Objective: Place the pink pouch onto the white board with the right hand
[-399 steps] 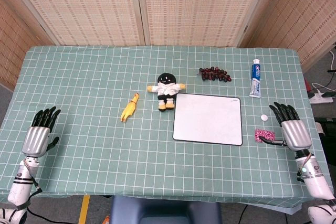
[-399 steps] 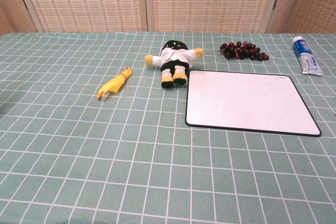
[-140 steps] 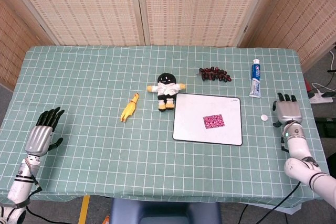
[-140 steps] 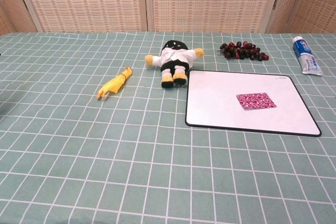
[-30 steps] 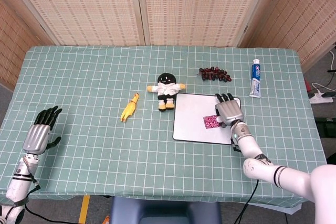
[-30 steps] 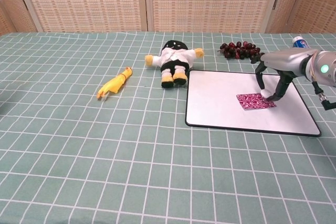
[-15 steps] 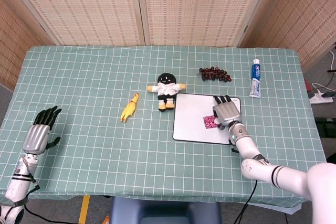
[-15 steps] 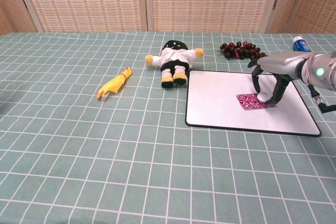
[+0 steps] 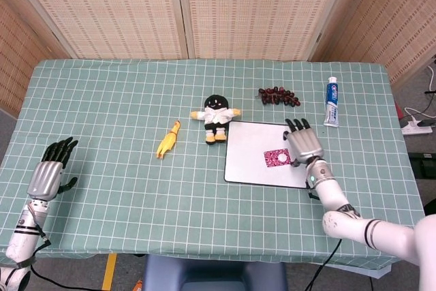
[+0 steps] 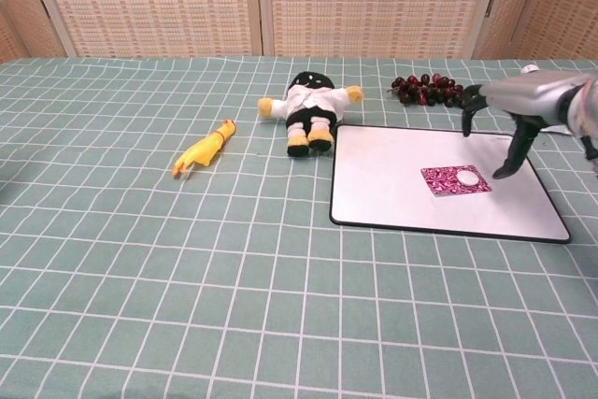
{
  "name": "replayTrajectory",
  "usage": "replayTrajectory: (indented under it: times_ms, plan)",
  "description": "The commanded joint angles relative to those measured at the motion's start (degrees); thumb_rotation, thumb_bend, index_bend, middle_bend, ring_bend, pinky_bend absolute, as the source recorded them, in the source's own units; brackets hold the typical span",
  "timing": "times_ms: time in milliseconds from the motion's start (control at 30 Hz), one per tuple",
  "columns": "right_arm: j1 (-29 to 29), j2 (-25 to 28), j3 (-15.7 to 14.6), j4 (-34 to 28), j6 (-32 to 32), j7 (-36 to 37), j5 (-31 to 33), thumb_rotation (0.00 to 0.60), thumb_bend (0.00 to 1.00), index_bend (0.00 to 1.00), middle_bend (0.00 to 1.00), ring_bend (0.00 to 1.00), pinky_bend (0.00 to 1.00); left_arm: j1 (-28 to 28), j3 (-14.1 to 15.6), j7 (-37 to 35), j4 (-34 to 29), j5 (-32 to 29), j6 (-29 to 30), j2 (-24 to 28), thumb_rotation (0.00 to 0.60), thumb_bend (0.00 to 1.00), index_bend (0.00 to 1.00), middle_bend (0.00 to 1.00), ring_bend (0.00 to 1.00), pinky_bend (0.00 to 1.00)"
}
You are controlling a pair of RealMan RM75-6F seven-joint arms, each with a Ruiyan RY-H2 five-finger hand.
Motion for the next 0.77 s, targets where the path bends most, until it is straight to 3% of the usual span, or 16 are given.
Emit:
replayTrajectory:
  times_ms: [33,133,200,267,367,500,600,767]
  plan:
    - [-6.5,6.6,-1.5,-4.8,7.5,6.5,-6.7,0.6,0.01,0.29,0.0,0.0,0.0,0.0,0.0,0.1,0.1,0.0,0.0,-0.1,0.6,0.22,0.0,0.0,0.0,0.0]
    - [-8.0,7.6,-1.9,-4.9,8.7,8.9,-8.7,0.6,0.01,0.26,0.0,0.0,0.0,0.0,0.0,0.1,0.2,0.1,0.0,-0.1,0.6,0.22,0.0,0.0,0.0,0.0]
    - [-12.9,9.7,-2.8,-3.1,13.3,16.3,-13.0,0.6,0.01,0.24,0.0,0.0,0.0,-0.1,0.1,0.5,0.5,0.1,-0.2,-0.3,0.6,0.22,0.0,0.0,0.0,0.0]
    - [-20.5,9.7,-4.8,4.3,19.6,29.9,-18.7,0.6,0.01,0.25,0.0,0.0,0.0,0.0,-0.1,0.9,0.6,0.0,0.2,-0.4,0.6,0.22,0.0,0.0,0.0,0.0]
    - [-24.3,6.1,-5.7,15.3,22.2,41.6,-24.5,0.6,0.01,0.25,0.0,0.0,0.0,0.1,0.0,1.4,0.4,0.2,0.9,-0.5,0.6,0.22,0.0,0.0,0.0,0.0]
    - [-26.6,1.1,-4.7,26.8,24.4,50.6,-27.8,0.6,0.01,0.23,0.0,0.0,0.0,0.3,0.0,2.1,0.2,0.2,1.2,-0.7,0.6,0.22,0.0,0.0,0.0,0.0]
    - [-27.1,-1.2,-3.6,32.1,24.9,55.0,-29.3,0.6,0.01,0.23,0.0,0.0,0.0,0.4,-0.1,2.4,-0.1,0.2,1.6,-0.6,0.6,0.22,0.0,0.0,0.0,0.0]
    - [-27.1,-2.8,-2.4,36.0,21.7,57.7,-29.9,0.6,0.01,0.25,0.0,0.0,0.0,0.2,0.0,2.9,-0.3,0.3,1.3,-0.6,0.6,0.22,0.0,0.0,0.0,0.0]
